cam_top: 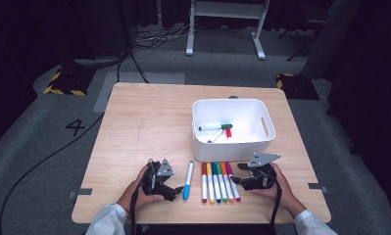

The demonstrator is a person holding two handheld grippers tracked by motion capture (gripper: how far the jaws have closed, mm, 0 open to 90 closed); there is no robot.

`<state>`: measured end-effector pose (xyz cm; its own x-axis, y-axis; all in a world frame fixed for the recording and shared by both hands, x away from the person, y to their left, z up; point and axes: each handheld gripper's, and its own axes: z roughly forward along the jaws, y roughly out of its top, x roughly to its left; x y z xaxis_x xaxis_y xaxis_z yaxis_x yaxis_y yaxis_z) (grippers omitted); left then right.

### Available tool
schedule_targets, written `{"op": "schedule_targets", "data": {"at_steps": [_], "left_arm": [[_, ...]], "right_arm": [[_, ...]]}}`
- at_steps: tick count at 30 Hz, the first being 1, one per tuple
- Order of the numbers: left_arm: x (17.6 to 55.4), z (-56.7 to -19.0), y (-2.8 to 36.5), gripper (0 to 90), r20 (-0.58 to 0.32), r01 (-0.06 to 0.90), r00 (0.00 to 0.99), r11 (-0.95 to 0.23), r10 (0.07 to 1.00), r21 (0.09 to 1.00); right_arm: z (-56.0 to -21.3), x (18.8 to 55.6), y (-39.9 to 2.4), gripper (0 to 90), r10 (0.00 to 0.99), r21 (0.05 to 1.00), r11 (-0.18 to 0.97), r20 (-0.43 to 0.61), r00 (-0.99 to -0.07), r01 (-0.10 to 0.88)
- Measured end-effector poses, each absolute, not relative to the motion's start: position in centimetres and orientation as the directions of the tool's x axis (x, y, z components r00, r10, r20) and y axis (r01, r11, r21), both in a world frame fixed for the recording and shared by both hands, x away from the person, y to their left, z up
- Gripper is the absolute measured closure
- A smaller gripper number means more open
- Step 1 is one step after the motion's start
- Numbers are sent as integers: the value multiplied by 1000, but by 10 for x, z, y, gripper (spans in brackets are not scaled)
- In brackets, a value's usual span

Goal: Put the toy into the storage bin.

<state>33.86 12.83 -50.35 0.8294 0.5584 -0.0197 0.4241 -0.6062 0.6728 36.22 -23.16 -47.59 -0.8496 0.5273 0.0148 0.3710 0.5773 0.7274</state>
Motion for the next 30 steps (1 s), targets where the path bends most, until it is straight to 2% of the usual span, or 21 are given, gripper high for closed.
{"op": "schedule_targets", "data": {"at_steps": [10, 15, 21, 23, 25, 30], "left_arm": [[339, -503, 128, 110, -20, 424, 829, -606, 559, 673], [339, -503, 128, 110, -20, 424, 829, -606, 559, 673], [339, -503, 128, 110, -20, 424, 829, -606, 559, 673], [339, -503, 128, 110, -20, 424, 829, -606, 558, 673], [339, -503, 128, 110, -20, 424, 829, -606, 559, 673], [339, -503, 128, 110, -20, 424, 829, -606, 559, 673]], "right_arm": [[-488, 368, -227, 417, 541, 696, 602, 5, -841, 392], [-491, 373, -237, 481, 580, 686, 597, -11, -815, 416], [-494, 380, -241, 508, 589, 701, 582, -16, -808, 411], [-495, 382, -240, 529, 580, 707, 578, -6, -815, 407], [-495, 382, -240, 594, 575, 713, 576, -6, -818, 400], [-496, 383, -241, 690, 563, 719, 578, -7, -827, 387]]}}
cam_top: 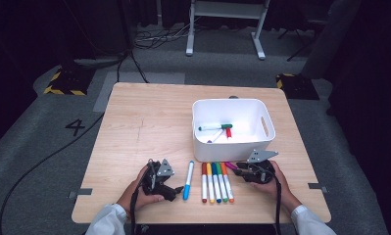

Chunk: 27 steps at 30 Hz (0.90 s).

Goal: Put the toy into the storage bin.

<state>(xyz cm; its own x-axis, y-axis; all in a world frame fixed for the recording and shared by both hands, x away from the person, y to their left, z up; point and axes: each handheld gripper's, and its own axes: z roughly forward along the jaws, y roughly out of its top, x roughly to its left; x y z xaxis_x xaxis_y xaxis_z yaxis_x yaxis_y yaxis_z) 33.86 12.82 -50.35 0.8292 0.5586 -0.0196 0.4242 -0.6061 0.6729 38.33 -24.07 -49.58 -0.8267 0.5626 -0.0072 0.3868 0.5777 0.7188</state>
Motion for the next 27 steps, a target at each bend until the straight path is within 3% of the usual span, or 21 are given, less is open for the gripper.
{"op": "schedule_targets", "data": {"at_steps": [2, 15, 27], "left_arm": [[339, -503, 128, 110, -20, 424, 829, -606, 559, 673], [339, -503, 128, 110, -20, 424, 829, -606, 559, 673], [339, -503, 128, 110, -20, 424, 829, -606, 559, 673]], "right_arm": [[-496, 383, -242, 738, 558, 721, 579, -8, -830, 382], [-494, 383, -253, 745, 537, 716, 585, 11, -843, 382], [-477, 374, -270, 747, 535, 772, 530, 16, -844, 350]]}}
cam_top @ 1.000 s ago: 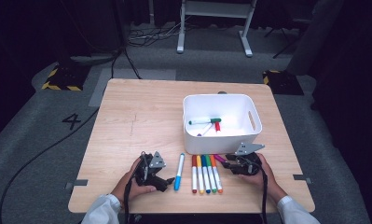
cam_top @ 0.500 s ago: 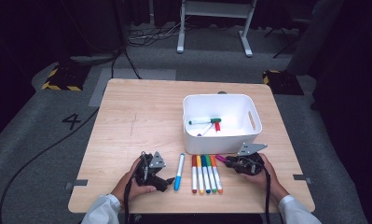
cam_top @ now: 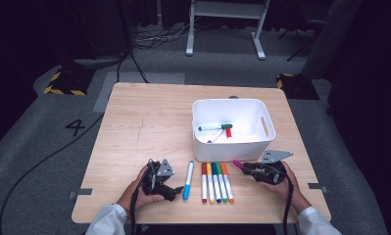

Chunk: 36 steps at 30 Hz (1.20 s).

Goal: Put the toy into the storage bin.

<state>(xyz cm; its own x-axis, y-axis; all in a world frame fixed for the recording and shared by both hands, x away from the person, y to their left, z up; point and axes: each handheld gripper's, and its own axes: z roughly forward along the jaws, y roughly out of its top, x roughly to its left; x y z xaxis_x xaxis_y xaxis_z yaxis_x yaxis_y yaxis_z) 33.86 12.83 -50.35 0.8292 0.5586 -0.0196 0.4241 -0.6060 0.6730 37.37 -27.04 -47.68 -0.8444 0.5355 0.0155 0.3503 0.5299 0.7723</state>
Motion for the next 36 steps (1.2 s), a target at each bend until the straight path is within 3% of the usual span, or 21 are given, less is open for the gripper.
{"op": "schedule_targets", "data": {"at_steps": [20, 36], "left_arm": [[339, -503, 128, 110, -20, 424, 829, -606, 559, 673], [339, -504, 128, 107, -22, 426, 828, -603, 561, 674]], "right_arm": [[-396, 346, -320, 747, 576, 915, 355, -53, -816, 191], [-324, 374, -316, 747, 575, 914, 391, -150, -804, 110]]}}
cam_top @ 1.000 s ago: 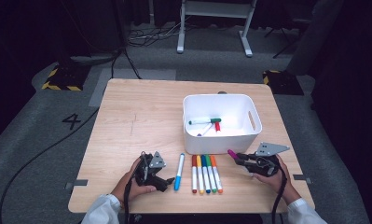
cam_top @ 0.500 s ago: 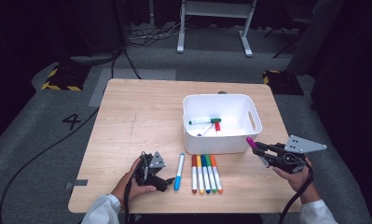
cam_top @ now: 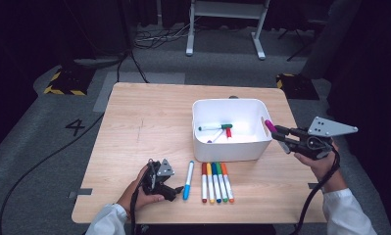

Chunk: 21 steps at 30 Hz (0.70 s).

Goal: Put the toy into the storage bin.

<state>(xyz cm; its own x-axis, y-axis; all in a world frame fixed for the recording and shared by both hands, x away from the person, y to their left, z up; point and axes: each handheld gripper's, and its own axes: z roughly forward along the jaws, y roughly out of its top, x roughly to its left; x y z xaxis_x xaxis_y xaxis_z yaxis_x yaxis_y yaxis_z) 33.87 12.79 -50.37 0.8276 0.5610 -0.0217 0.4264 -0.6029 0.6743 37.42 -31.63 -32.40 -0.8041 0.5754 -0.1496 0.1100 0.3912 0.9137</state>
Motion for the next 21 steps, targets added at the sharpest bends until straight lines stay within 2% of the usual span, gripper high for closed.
{"op": "schedule_targets", "data": {"at_steps": [10, 21], "left_arm": [[339, -504, 128, 108, -21, 426, 828, -603, 561, 674], [339, -504, 128, 108, -22, 426, 828, -604, 560, 673]], "right_arm": [[-298, 409, -292, 747, 559, 904, 415, -165, -813, 101], [-306, 443, -256, 747, 517, 868, 478, -156, -841, 133]]}}
